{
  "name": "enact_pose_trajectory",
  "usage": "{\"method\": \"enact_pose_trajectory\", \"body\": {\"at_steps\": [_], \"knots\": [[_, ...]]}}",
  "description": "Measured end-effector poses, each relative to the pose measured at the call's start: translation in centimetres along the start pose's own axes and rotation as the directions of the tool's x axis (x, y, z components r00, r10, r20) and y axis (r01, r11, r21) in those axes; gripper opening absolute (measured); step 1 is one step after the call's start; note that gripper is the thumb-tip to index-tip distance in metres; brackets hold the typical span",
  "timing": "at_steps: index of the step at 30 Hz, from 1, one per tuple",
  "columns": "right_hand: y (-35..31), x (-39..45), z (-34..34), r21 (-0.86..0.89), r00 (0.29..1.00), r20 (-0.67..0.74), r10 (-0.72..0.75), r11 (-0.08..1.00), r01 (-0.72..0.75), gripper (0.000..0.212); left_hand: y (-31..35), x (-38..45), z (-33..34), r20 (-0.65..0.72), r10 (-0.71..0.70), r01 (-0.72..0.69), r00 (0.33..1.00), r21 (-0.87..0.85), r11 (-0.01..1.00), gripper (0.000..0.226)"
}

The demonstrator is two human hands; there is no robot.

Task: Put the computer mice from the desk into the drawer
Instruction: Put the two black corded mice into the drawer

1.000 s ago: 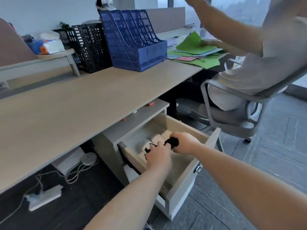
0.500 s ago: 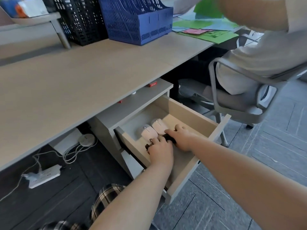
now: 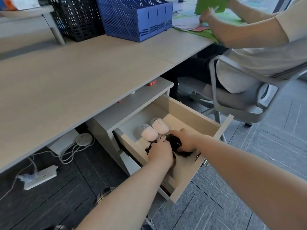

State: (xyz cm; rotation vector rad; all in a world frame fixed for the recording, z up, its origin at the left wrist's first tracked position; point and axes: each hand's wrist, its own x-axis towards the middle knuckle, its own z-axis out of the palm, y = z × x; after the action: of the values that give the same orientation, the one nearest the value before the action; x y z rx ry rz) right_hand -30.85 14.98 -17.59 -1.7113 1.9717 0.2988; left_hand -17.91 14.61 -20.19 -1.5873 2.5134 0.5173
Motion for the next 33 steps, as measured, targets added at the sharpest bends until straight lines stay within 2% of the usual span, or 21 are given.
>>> {"method": "enact_pose_trajectory", "body": {"at_steps": [5,10,15,18,21,23,26,28,30,31,33], "knots": [[-0.2,0.6,0.2,-0.145,0.996,-0.009,0.092,0.985,-0.092,0.071,-0.1,0.3,-0.1,0.014,-0.009,0.009,1.0,-0.025,1.0,0.031],[-0.1,0.9,0.4,-0.077,0.993,0.004,0.115,0.99,-0.114,0.079,0.0,0.5,0.1,0.064,-0.03,0.031,0.998,-0.009,0.999,0.034],[-0.1,0.7,0.5,-0.089,0.995,-0.016,0.102,0.991,-0.103,0.077,0.1,0.6,-0.5,0.259,-0.129,0.116,0.957,0.067,0.991,0.066],[-0.2,0.5,0.4,-0.092,0.995,-0.019,0.097,0.991,-0.099,0.076,0.5,0.1,-0.9,0.311,-0.152,0.102,0.938,0.172,0.98,0.082],[-0.4,-0.2,0.0,-0.055,0.993,-0.051,0.109,0.992,-0.112,0.059,0.8,-0.6,-1.7,0.291,-0.144,0.085,0.946,0.207,0.975,0.079],[-0.6,-1.0,-0.7,-0.031,0.987,-0.102,0.121,0.992,-0.124,0.047,0.8,-0.7,-2.0,0.23,-0.115,0.063,0.966,0.222,0.973,0.072],[-0.7,-2.7,-2.1,0.034,0.962,-0.216,0.167,0.986,-0.164,0.035,0.8,-1.0,-3.2,0.087,-0.036,0.014,0.996,0.233,0.972,0.05],[-0.4,-4.0,-2.9,0.051,0.924,-0.321,0.209,0.978,-0.204,0.029,0.6,-1.4,-4.8,0.019,0.007,-0.01,1.0,0.152,0.988,0.037],[0.0,-5.5,-3.5,0.066,0.855,-0.418,0.306,0.949,-0.308,0.029,0.7,-1.6,-6.4,-0.033,0.036,-0.03,0.999,0.156,0.987,0.035],[0.3,-6.2,-3.6,0.069,0.824,-0.423,0.377,0.92,-0.385,0.036,0.8,-1.6,-7.1,-0.033,0.032,-0.025,0.999,0.195,0.98,0.037],[0.8,-7.5,-3.6,0.083,0.782,-0.332,0.527,0.842,-0.533,0.048,1.2,-1.7,-8.4,-0.014,-0.005,0.008,1.0,0.25,0.968,0.038]]}}
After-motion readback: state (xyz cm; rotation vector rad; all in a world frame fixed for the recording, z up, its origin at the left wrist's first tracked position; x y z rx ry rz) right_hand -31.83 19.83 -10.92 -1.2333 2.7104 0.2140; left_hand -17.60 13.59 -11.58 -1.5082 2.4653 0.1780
